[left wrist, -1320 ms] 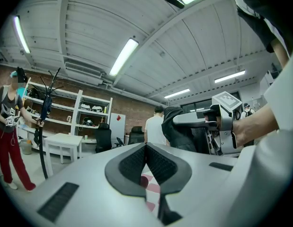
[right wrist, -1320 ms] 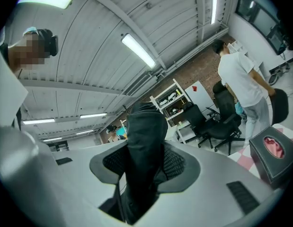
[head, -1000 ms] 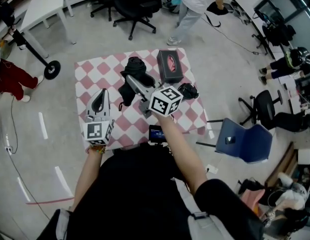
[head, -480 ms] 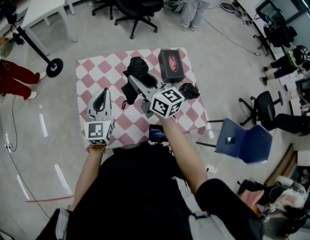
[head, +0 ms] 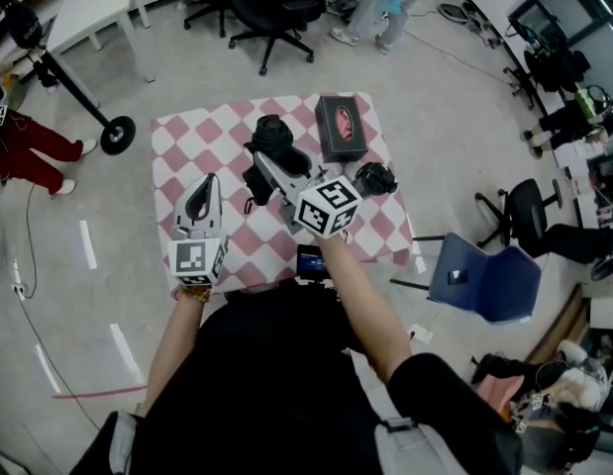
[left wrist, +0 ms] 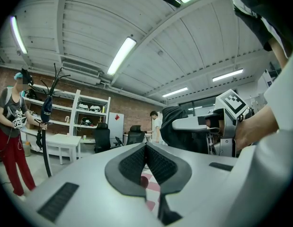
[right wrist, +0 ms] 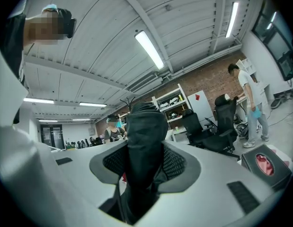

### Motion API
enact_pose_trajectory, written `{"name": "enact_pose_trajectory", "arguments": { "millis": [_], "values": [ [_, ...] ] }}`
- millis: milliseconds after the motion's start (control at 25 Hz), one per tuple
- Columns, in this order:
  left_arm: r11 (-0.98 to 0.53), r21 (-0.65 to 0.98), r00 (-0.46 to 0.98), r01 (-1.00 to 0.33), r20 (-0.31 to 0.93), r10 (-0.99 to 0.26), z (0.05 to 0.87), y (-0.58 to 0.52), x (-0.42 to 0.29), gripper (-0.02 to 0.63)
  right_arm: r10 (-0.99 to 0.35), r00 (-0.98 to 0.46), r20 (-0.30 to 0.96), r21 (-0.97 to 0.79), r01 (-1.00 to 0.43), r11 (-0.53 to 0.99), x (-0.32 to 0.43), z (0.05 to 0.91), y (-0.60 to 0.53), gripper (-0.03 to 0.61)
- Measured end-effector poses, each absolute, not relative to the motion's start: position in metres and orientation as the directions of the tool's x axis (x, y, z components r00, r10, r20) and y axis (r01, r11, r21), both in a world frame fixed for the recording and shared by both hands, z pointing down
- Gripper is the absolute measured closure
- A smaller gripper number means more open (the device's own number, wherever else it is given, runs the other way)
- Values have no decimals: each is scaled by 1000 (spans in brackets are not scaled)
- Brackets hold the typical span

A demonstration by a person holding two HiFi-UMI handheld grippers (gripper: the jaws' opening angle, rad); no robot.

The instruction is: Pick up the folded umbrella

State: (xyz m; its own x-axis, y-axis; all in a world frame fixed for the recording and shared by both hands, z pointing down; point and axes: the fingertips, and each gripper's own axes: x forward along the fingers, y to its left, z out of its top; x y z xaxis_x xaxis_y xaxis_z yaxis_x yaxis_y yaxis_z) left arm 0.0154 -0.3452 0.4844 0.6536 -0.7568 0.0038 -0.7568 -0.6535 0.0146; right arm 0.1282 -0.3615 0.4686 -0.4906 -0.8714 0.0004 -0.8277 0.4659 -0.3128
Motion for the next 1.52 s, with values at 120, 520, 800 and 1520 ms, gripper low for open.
{"name": "enact_pose_trajectory", "arguments": {
  "millis": [120,520,800,1520],
  "values": [
    [-656,15,656,-755,10,-754,486,-344,18,603,-867,-499,12,-298,-829,473,125,473,-358,396],
    [-655,-1,655,-755,18,-755,489,-336,20,603,-859,-511,37,-268,-833,485,117,486,-347,396],
    [-648,-8,648,-761,23,-761,489,-333,18,603,-849,-526,53,-260,-828,497,110,493,-344,396],
    [-649,17,649,-761,19,-760,491,-327,10,603,-844,-528,89,-290,-825,485,104,504,-336,396]
  ]
}}
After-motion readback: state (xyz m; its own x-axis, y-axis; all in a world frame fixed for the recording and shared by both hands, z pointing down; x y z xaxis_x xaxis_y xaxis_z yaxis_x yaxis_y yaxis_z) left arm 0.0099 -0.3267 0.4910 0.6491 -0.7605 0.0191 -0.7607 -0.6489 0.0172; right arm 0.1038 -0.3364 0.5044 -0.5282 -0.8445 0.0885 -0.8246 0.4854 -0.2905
